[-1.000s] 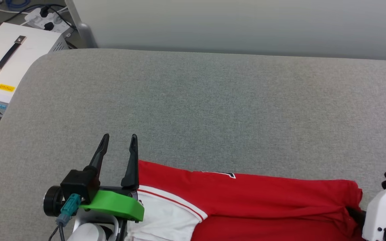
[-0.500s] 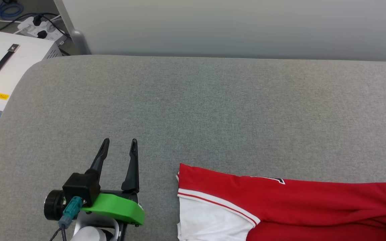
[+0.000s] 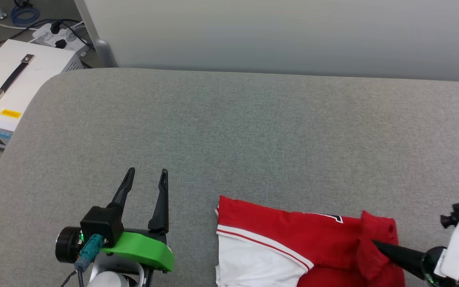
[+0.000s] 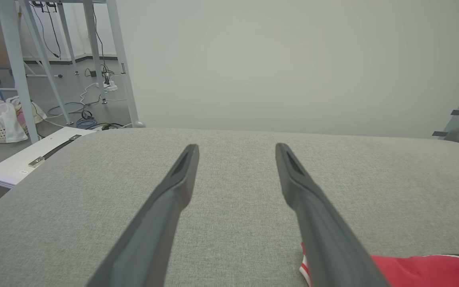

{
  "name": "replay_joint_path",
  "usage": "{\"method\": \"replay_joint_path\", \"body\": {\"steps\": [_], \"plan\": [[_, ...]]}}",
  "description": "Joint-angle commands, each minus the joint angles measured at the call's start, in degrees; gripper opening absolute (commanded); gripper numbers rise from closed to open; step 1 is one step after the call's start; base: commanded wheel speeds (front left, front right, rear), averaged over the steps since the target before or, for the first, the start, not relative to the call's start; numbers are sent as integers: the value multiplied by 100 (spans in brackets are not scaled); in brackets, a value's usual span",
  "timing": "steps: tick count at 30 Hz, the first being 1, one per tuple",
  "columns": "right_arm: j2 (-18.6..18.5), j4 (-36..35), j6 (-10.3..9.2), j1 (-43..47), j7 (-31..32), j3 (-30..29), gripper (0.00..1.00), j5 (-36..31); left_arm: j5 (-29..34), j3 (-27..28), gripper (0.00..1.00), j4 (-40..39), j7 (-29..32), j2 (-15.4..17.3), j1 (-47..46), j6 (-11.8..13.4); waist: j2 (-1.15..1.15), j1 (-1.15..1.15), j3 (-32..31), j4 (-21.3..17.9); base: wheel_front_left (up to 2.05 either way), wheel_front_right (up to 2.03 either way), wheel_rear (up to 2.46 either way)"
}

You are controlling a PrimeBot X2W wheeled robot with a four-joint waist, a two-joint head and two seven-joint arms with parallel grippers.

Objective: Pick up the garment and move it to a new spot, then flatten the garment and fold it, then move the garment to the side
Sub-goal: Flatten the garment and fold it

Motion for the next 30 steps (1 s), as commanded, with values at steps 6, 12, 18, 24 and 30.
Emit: {"method": "replay_joint_path", "body": {"steps": [6, 12, 18, 24, 30], "plan": [[30, 264, -2, -186, -620, 1290, 0, 1291, 8, -58, 100, 4, 32, -37, -197, -34, 0, 0, 158, 241, 0, 0, 0], [30, 474, -2, -440, -1338, 2554, 0, 1526, 22, -99, 100, 65, -4, -146, -448, -100, 0, 0, 418, 500, 0, 0, 0], [31, 712, -2, -640, -2000, 2913, 0, 1080, 47, -47, 100, 123, -68, -231, -621, -140, 0, 0, 674, 675, 0, 0, 0], [31, 992, -2, -696, -2380, 3241, 100, 953, 64, -29, 100, 230, -108, -327, -654, -184, 0, 0, 748, 680, 0, 0, 0], [-12, 732, -2, -748, -2560, 3455, 100, 1022, 84, -9, 100, 321, -126, -354, -651, -236, 0, 0, 636, 567, 0, 0, 0]]}}
